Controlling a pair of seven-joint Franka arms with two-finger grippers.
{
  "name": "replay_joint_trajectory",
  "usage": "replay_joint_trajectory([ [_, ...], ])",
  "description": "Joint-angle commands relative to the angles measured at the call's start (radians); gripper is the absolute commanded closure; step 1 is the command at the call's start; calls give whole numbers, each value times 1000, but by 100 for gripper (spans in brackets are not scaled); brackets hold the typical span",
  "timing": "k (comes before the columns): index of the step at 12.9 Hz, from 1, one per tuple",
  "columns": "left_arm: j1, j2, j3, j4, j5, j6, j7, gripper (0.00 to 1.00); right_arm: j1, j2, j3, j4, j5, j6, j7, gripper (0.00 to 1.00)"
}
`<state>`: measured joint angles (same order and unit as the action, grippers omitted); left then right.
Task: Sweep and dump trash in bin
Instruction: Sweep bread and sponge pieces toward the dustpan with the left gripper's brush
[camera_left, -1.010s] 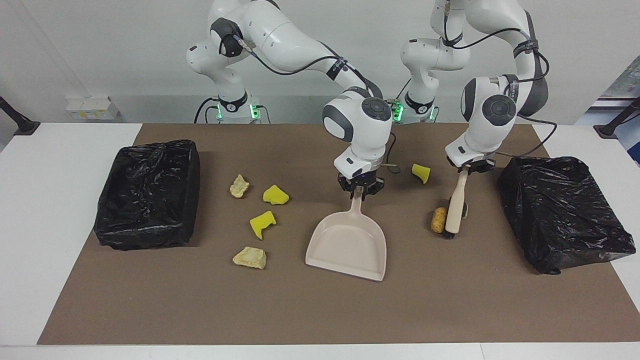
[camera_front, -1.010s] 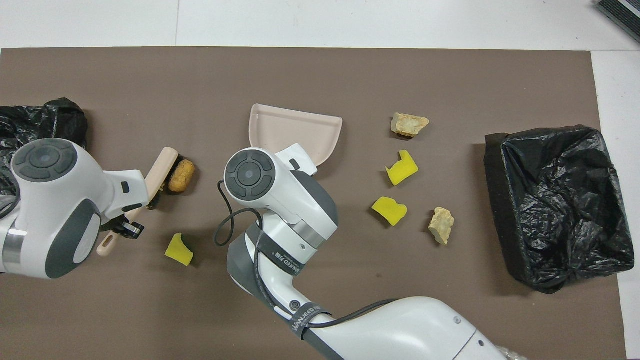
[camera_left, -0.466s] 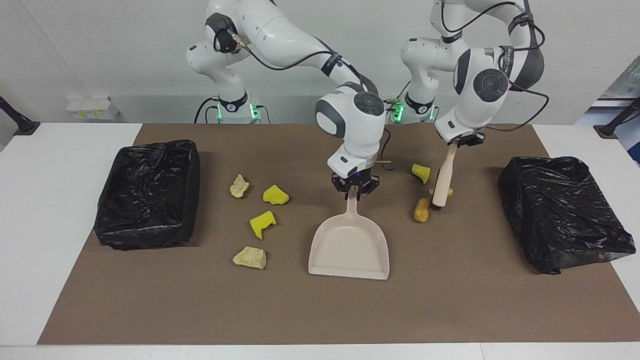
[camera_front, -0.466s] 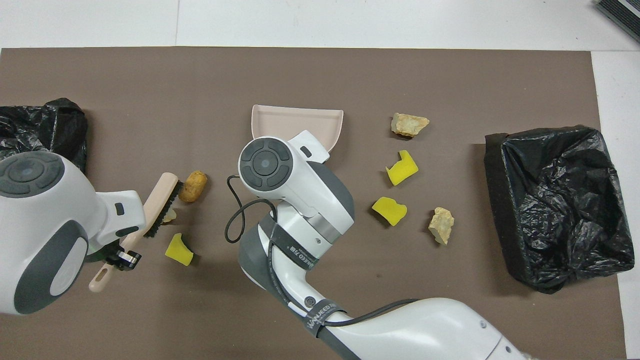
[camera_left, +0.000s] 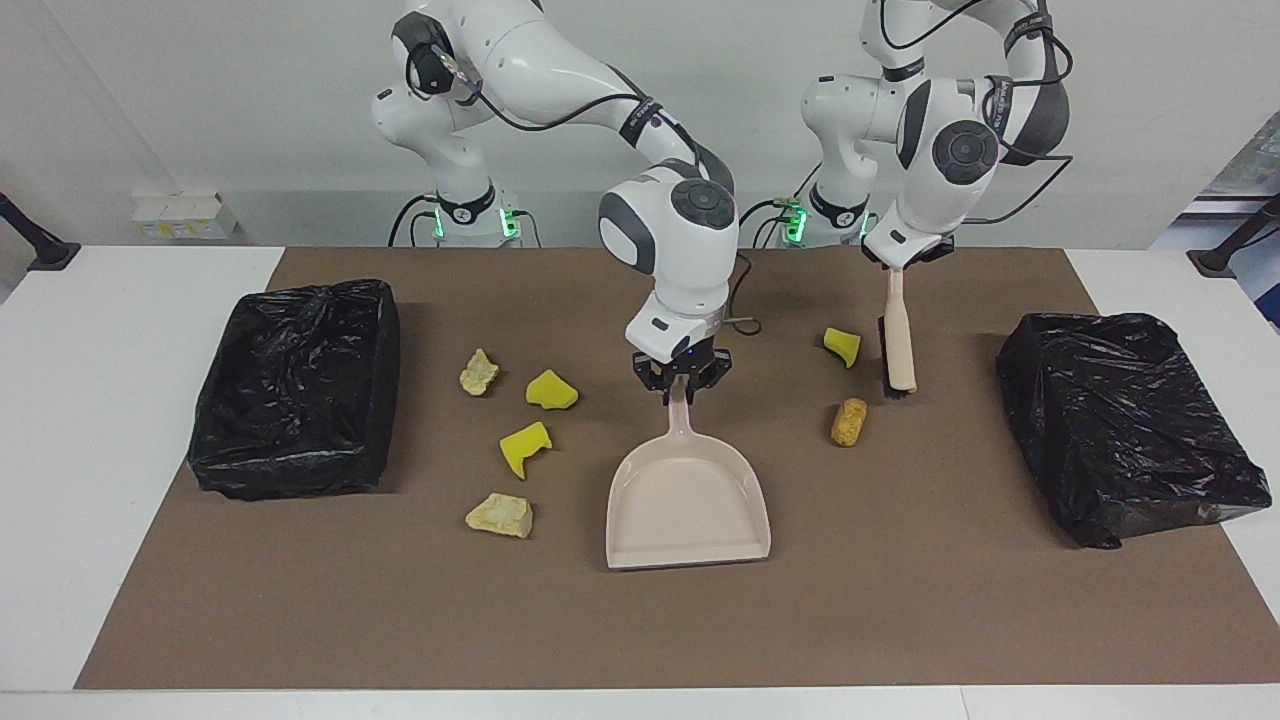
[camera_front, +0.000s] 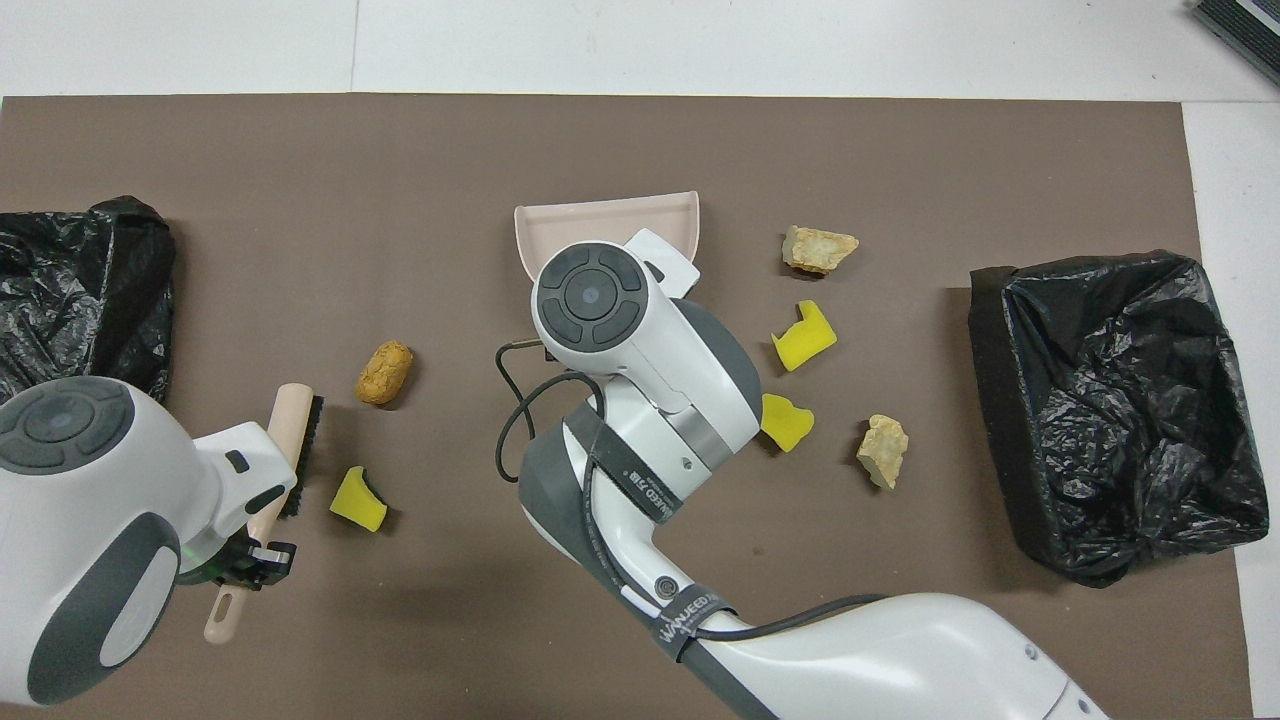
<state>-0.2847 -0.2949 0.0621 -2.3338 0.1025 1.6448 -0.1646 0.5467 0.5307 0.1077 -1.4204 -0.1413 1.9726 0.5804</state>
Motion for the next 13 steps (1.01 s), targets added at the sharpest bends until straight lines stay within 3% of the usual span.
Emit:
replay_joint_trajectory([
  [1,-4,-30,13,-48,-82,82,-200,100,-31,-46,12,-67,15,-11,-169,100],
  [4,-7,-14,13,-52,-131,118,-237,100,-56,-57,12,-72,36,-11,-357,100],
  [7,8,-7,21,17,-138,51,-227,100,-82,-64,12,-74,37,-34,-581,100],
  [10,53,-38,22,-15,-136,-15,-239,100,-99,-87,7,-72,20,-66,-787,100],
  [13,134,-84,22,-80,-126,-10,-233,100,-123,-126,10,-77,14,-133,-871,100],
])
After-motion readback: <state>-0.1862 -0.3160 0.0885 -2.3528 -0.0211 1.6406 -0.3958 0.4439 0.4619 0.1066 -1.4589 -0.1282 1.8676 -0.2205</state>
